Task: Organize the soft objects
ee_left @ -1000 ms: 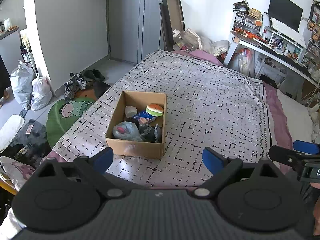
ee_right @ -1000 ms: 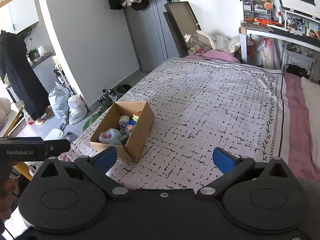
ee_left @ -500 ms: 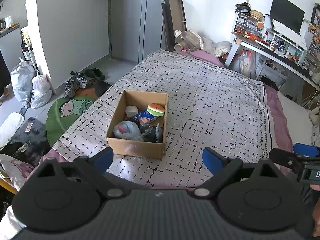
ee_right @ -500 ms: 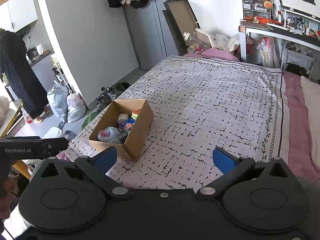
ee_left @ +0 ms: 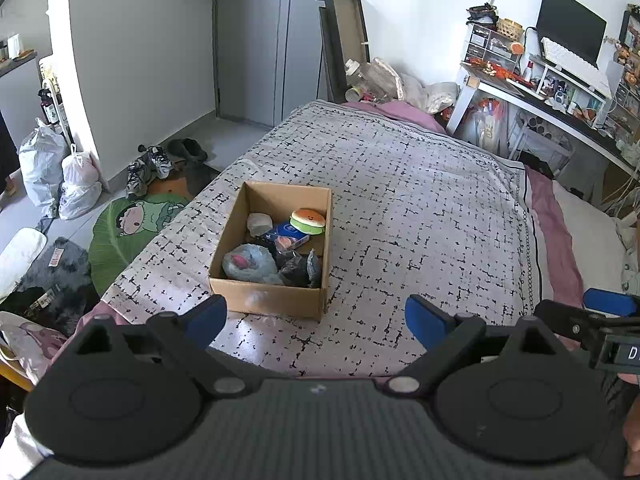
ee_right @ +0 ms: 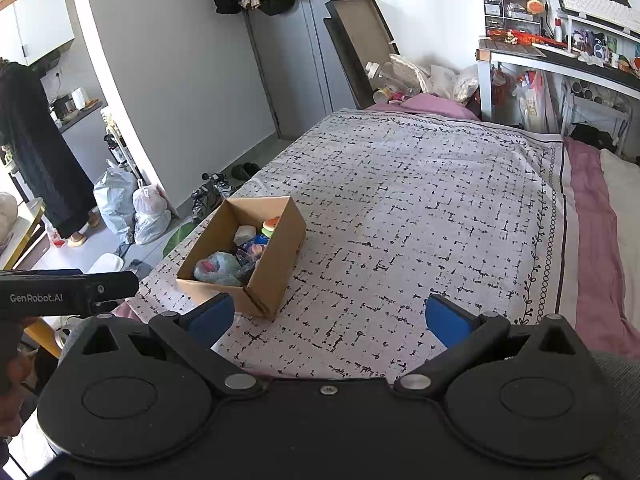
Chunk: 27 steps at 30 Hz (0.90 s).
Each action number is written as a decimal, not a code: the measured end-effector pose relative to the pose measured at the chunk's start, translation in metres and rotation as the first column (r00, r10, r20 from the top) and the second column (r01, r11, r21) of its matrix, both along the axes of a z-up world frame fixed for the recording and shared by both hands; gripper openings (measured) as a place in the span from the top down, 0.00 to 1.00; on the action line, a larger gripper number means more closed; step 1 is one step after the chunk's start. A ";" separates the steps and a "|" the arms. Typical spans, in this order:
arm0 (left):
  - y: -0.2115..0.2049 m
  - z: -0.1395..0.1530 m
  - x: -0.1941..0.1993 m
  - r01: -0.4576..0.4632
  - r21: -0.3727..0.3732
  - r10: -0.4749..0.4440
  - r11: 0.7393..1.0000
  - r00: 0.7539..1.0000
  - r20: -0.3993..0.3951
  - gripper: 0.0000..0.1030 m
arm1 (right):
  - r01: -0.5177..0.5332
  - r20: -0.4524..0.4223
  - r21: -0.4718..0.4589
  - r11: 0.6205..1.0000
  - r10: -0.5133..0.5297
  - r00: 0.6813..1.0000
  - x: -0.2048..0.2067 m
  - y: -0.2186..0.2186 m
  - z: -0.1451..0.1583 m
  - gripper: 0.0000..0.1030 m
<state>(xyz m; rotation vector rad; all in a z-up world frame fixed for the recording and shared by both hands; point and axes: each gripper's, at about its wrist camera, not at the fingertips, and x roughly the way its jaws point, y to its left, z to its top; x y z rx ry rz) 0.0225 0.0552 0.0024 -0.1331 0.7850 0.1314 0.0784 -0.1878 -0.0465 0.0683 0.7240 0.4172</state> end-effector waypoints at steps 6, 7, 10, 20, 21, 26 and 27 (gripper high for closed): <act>0.000 0.001 0.001 0.003 0.003 -0.003 1.000 1.000 -0.002 0.08 | 0.001 -0.003 0.002 1.000 -0.001 1.000 0.001 -0.001 0.000 0.00; 0.000 0.001 0.001 0.003 0.002 -0.003 1.000 1.000 -0.002 0.08 | 0.002 -0.004 0.002 1.000 -0.002 1.000 0.001 -0.001 0.000 0.00; 0.000 0.001 0.000 0.002 0.002 -0.002 1.000 1.000 -0.002 0.08 | 0.001 -0.005 0.001 1.000 -0.001 1.000 0.000 -0.001 0.000 0.00; 0.002 0.001 0.000 0.000 0.001 0.000 1.000 1.000 -0.005 0.08 | 0.001 -0.004 0.000 1.000 -0.001 1.000 0.001 0.000 0.000 0.00; 0.002 0.001 0.000 0.000 0.002 0.000 1.000 1.000 -0.005 0.08 | 0.003 -0.003 -0.001 1.000 -0.003 1.000 0.001 0.000 0.000 0.00; 0.003 0.000 0.000 0.002 -0.004 -0.002 1.000 1.000 -0.006 0.08 | 0.003 -0.006 -0.006 1.000 -0.003 1.000 0.002 -0.002 -0.001 0.00; 0.002 -0.001 0.000 0.004 -0.005 -0.004 1.000 1.000 -0.005 0.08 | 0.005 -0.006 -0.006 1.000 -0.005 1.000 0.002 -0.003 -0.001 0.00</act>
